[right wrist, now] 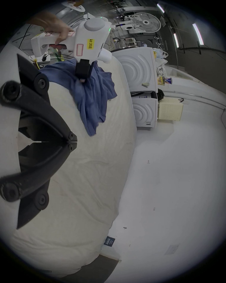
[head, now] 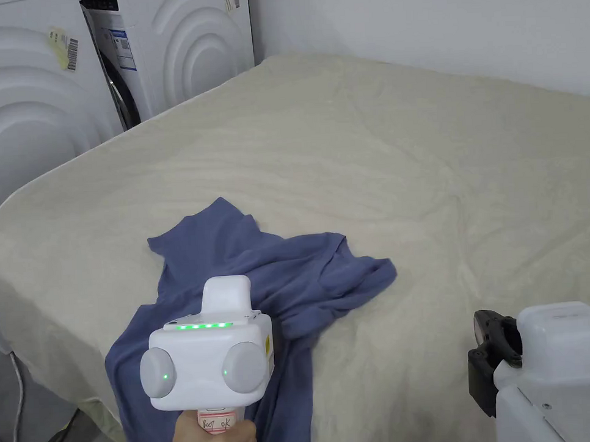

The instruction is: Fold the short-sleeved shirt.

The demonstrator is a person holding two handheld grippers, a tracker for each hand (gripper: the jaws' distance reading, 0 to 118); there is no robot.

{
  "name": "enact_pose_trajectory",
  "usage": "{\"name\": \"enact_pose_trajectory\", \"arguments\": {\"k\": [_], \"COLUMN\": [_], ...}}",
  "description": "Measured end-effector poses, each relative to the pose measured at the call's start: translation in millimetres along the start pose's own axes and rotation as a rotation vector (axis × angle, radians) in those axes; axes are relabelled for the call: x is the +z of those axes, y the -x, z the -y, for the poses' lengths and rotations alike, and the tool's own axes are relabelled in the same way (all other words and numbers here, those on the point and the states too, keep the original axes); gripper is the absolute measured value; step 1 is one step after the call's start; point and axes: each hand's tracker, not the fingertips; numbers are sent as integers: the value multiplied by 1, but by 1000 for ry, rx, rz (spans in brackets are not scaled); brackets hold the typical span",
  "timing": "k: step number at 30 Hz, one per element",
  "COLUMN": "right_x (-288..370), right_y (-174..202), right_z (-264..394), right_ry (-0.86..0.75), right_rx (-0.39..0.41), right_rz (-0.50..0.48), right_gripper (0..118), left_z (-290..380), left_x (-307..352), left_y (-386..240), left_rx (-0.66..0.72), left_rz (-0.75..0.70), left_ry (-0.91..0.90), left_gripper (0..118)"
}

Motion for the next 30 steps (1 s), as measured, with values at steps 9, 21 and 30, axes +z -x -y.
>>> {"name": "enact_pose_trajectory", "arguments": {"k": [9, 21, 30], "right_x": [4, 21, 52], "right_y": [-8, -20, -41], "right_z": [3, -2, -14], "right_ry": [14, -15, -80], "right_rx": [-15, -60, -102], "right_rz": [11, 43, 92], "right_gripper": [0, 0, 0], "left_z": [-1, -13, -58], "left_x": [1, 38, 94], "left_y": [6, 16, 14], "left_rx": [-14, 12, 46], "left_rz": [8, 44, 92], "left_ry": [8, -59, -187], "left_gripper": [9, 8, 8]}}
